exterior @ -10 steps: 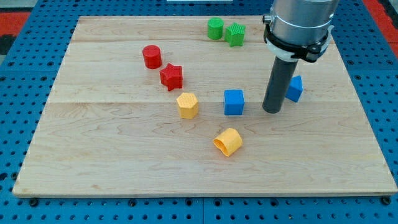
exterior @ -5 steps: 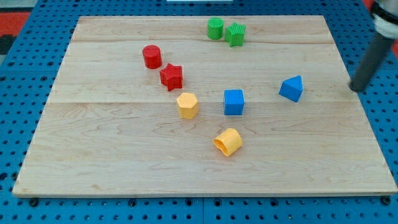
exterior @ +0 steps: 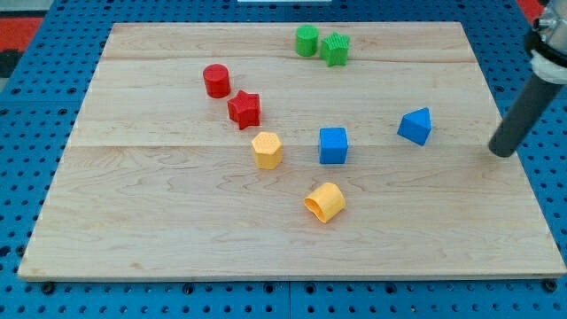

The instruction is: Place the blue cube to the top right of the yellow heart

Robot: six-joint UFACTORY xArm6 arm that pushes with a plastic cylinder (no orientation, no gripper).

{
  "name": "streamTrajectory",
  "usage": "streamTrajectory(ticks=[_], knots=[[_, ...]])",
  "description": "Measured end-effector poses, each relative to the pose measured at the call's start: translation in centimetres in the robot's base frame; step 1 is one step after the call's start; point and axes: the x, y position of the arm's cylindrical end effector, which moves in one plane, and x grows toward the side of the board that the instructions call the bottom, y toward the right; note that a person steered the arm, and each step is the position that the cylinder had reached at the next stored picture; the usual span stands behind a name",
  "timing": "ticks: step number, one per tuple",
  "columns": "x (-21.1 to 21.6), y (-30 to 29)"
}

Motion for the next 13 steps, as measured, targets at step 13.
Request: streamTrajectory(ticks=[13], knots=[[0.6, -2.8]])
